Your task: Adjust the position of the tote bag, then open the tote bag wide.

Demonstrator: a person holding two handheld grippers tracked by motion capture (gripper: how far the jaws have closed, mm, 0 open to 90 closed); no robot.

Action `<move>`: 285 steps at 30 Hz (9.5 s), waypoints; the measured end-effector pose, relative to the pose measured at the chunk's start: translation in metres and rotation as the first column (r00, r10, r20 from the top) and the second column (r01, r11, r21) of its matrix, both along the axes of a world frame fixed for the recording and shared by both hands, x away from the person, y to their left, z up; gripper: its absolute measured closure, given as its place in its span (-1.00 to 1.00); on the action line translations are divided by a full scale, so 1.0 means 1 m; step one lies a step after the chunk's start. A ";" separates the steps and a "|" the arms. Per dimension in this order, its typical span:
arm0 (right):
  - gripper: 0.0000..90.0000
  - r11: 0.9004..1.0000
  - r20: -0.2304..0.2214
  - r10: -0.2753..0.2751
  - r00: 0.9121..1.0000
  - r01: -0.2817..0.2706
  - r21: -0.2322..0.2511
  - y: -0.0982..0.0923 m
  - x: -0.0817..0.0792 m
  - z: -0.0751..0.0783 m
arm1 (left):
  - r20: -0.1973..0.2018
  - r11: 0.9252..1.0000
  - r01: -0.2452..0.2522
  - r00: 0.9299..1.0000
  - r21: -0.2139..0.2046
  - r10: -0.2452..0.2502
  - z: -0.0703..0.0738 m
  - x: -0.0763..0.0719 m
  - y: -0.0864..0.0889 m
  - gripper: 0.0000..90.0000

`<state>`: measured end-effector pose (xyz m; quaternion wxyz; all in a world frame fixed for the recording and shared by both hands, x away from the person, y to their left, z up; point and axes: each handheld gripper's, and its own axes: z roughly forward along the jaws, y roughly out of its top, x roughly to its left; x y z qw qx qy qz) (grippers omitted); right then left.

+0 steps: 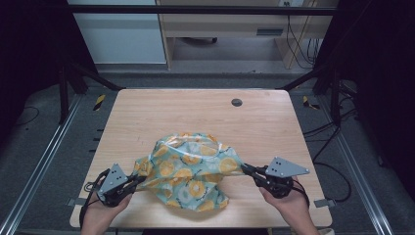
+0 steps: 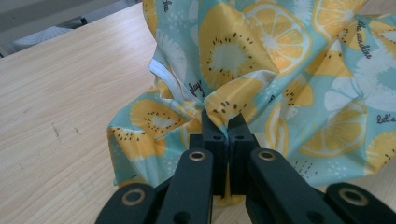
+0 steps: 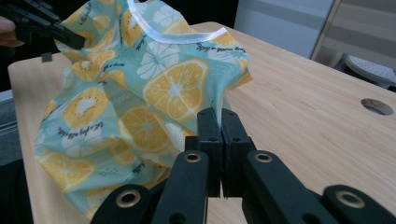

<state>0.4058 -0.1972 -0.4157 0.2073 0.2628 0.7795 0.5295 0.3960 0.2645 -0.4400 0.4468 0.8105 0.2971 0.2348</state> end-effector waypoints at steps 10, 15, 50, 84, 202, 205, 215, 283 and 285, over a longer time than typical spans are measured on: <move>0.99 0.996 -0.002 0.088 0.996 -0.088 0.007 0.000 -0.012 -0.005 | -0.052 0.996 0.055 0.997 0.068 -0.051 -0.011 -0.003 -0.001 0.99; 0.99 0.984 -0.028 0.176 0.984 -0.176 -0.011 0.002 -0.017 -0.012 | -0.083 0.988 0.079 0.994 0.136 -0.068 -0.019 -0.001 -0.006 0.99; 0.98 0.934 -0.212 0.135 0.968 -0.196 -0.299 0.031 0.016 -0.063 | -0.118 0.941 0.044 0.993 0.335 -0.005 -0.041 0.027 -0.018 0.99; -0.10 0.971 -0.181 -0.025 0.983 -0.020 -0.239 0.018 0.020 -0.056 | -0.121 0.979 -0.067 0.988 0.192 0.092 -0.027 0.020 -0.021 -0.25; 0.85 0.954 -0.263 0.170 0.950 -0.226 -0.198 0.074 0.006 -0.051 | -0.232 0.987 0.086 0.971 0.138 -0.052 -0.026 -0.006 -0.052 1.00; 0.62 0.956 -0.244 0.178 0.953 -0.227 -0.188 0.074 0.004 -0.047 | -0.227 0.986 0.084 0.973 0.142 -0.050 -0.026 -0.007 -0.051 1.00; -0.02 0.969 -0.195 0.145 0.970 -0.180 -0.171 0.057 0.002 -0.022 | -0.212 0.984 0.083 0.976 0.159 -0.048 -0.025 -0.007 -0.052 1.00; 0.97 0.950 -0.225 0.189 0.956 -0.236 -0.203 0.130 0.074 0.028 | -0.230 0.961 0.127 0.971 0.245 -0.070 -0.035 -0.005 -0.069 1.00; 0.98 0.952 -0.229 0.188 0.955 -0.235 -0.198 0.133 0.078 0.027 | -0.228 0.961 0.126 0.971 0.246 -0.069 -0.035 -0.005 -0.069 1.00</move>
